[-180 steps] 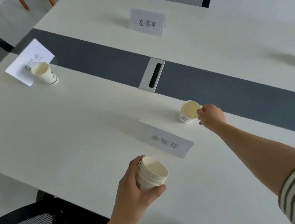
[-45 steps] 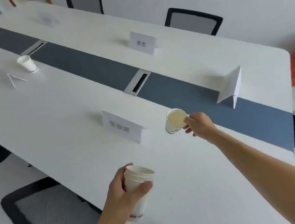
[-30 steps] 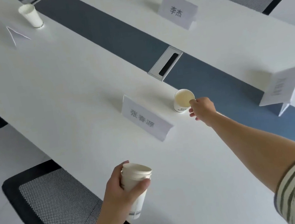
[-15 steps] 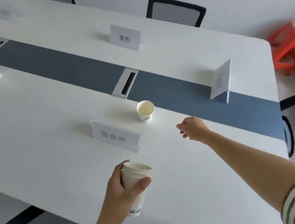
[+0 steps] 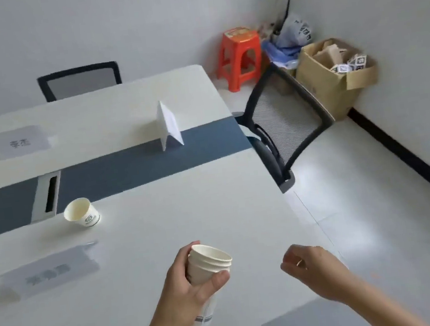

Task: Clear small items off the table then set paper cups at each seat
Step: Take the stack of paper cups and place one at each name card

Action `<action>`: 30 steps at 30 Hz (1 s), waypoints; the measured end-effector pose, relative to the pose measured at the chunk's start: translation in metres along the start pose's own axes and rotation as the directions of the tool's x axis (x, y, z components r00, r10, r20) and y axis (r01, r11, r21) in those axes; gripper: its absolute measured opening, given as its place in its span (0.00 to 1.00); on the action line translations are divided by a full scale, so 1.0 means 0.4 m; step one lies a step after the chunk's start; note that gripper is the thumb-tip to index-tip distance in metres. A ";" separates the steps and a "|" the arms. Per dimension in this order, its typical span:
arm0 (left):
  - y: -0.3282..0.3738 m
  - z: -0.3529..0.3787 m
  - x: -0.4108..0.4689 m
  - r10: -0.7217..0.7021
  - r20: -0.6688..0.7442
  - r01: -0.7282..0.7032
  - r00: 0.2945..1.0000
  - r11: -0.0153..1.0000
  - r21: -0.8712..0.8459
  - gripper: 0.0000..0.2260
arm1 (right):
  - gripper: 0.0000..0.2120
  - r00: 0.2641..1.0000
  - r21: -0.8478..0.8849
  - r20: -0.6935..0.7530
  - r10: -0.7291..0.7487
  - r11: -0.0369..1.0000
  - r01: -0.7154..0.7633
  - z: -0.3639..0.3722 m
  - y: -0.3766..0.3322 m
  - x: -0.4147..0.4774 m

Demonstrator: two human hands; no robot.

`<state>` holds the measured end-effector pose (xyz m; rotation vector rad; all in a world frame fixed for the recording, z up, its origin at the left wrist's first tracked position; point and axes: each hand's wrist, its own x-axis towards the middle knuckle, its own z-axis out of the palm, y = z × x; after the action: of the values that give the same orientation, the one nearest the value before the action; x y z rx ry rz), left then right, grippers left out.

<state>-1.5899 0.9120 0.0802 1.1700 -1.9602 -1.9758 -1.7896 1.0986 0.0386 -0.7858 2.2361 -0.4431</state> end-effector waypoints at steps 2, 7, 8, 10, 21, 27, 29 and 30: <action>0.007 0.115 -0.023 0.016 0.095 -0.023 0.995 0.997 0.071 0.34 | 0.06 0.995 0.070 -0.056 0.080 0.995 -0.076 -0.004 0.115 -0.113; 0.004 0.420 -0.093 0.042 0.380 -0.146 0.924 0.957 0.249 0.35 | 0.06 0.956 0.345 -0.170 0.240 0.923 -0.171 -0.017 0.354 -0.376; 0.007 0.479 -0.109 0.051 0.434 -0.185 0.900 0.944 0.274 0.34 | 0.06 0.941 0.404 -0.192 0.277 0.897 -0.182 -0.024 0.392 -0.422; 0.027 0.588 -0.137 0.072 0.536 -0.270 0.841 0.914 0.301 0.34 | 0.06 0.908 0.540 -0.237 0.345 0.824 -0.172 -0.043 0.453 -0.500; 0.167 0.987 -0.032 0.136 0.756 -0.527 0.641 0.794 0.304 0.36 | 0.02 0.857 0.806 -0.352 0.376 0.588 0.073 -0.294 0.626 -0.484; 0.284 1.181 0.177 0.153 0.775 -0.536 0.614 0.801 0.267 0.35 | 0.07 0.826 0.852 -0.292 0.482 0.523 -0.004 -0.510 0.753 -0.324; 0.346 1.240 0.247 0.154 0.790 -0.540 0.594 0.803 0.250 0.35 | 0.07 0.831 0.855 -0.270 0.485 0.519 -0.025 -0.605 0.780 -0.277; 0.379 1.270 0.282 0.158 0.793 -0.539 0.588 0.807 0.239 0.34 | 0.07 0.834 0.854 -0.267 0.483 0.520 -0.028 -0.654 0.796 -0.251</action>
<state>-2.0290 1.2292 0.0968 -0.1759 -2.8736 -1.9564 -2.0515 1.4256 0.1059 0.2322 2.1149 -1.5393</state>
